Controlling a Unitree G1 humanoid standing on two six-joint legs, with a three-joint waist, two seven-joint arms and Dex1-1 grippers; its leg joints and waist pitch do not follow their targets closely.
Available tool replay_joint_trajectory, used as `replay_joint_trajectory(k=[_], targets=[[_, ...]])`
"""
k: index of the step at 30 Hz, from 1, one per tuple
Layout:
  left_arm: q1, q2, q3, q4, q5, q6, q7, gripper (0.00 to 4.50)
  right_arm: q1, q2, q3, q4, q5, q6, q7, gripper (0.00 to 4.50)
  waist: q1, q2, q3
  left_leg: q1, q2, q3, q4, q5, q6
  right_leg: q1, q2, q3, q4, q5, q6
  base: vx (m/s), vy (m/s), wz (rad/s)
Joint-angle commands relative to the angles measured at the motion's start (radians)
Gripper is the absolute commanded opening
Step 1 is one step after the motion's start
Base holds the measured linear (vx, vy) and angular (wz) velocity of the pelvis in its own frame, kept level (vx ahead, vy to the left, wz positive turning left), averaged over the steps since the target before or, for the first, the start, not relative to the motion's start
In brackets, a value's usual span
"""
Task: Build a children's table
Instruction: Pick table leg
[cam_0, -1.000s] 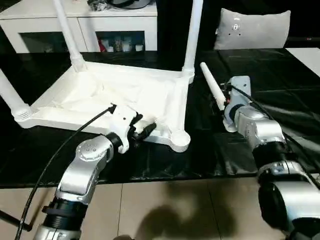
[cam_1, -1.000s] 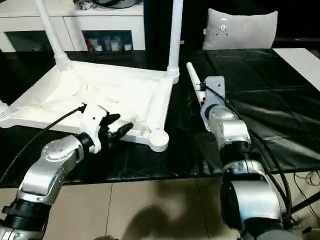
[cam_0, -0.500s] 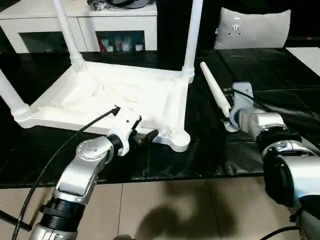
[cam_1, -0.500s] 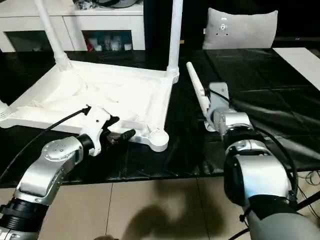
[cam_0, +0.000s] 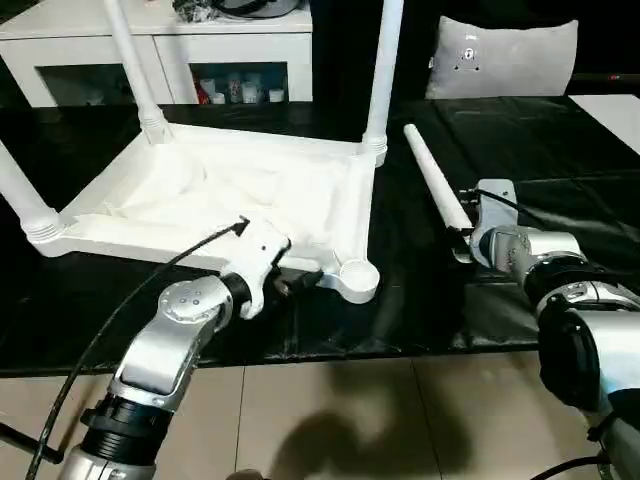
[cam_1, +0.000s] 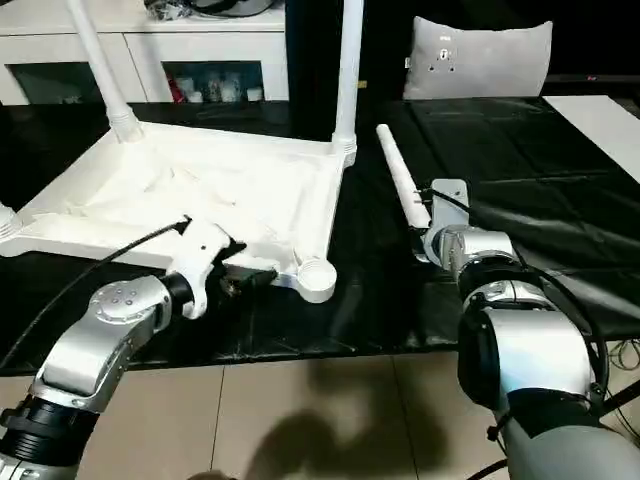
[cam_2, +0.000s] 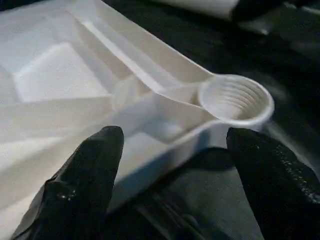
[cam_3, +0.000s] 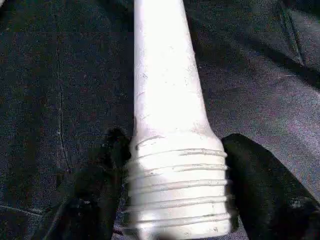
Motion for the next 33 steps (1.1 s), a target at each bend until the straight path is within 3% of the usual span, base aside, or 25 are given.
replay_joint_trajectory(k=[1,19,24,26,29,33], targets=[[-0.003,0.01,-0.013,-0.035,-0.021,0.019,-0.023,3.74,0.015,-0.008,-0.016,0.01,0.007,0.004,-0.005,2.73,0.004,0.0,-0.068,0.004,0.008,0.006,-0.054,-0.134,0.021,0.061,-0.042,0.038,-0.059,-0.03,-0.257,0.0,0.0,0.0],[0.004,0.032,-0.032,-0.055,-0.033,0.057,-0.054,3.74,0.057,-0.001,-0.063,0.007,0.025,-0.043,-0.001,2.67,0.001,0.001,-0.066,0.006,0.007,0.005,-0.056,-0.168,0.015,0.061,-0.041,0.037,-0.064,-0.066,-0.248,0.0,0.0,0.0],[-0.007,0.021,-0.026,-0.039,-0.026,0.042,-0.038,3.74,0.067,0.002,-0.135,-0.008,0.086,-0.099,-0.013,2.67,0.002,0.0,-0.066,0.006,0.007,0.005,-0.057,-0.167,0.018,0.061,-0.042,0.037,-0.064,-0.07,-0.243,0.0,0.0,0.0],[-0.018,0.016,-0.022,-0.028,-0.025,0.033,-0.03,3.74,0.078,0.019,-0.22,-0.036,0.173,-0.163,0.046,2.67,0.002,0.0,-0.067,0.006,0.007,0.006,-0.056,-0.173,0.024,0.062,-0.043,0.038,-0.064,-0.064,-0.242,0.0,0.0,0.0],[-0.021,0.013,-0.019,-0.024,-0.026,0.028,-0.026,3.74,0.083,0.025,-0.242,-0.047,0.201,-0.171,0.06,2.66,0.002,-0.002,-0.071,0.002,0.007,0.004,-0.053,-0.124,0.045,0.065,-0.042,0.036,-0.058,-0.012,-0.258,0.0,0.0,0.0],[-0.032,-0.002,-0.006,-0.01,-0.029,0.011,-0.012,3.74,0.099,0.049,-0.301,-0.104,0.279,-0.223,0.151,2.66,0.002,0.002,-0.071,0.0,0.007,0.005,-0.05,-0.113,0.068,0.065,-0.041,0.034,-0.057,0.009,-0.271,0.0,0.0,0.0]])
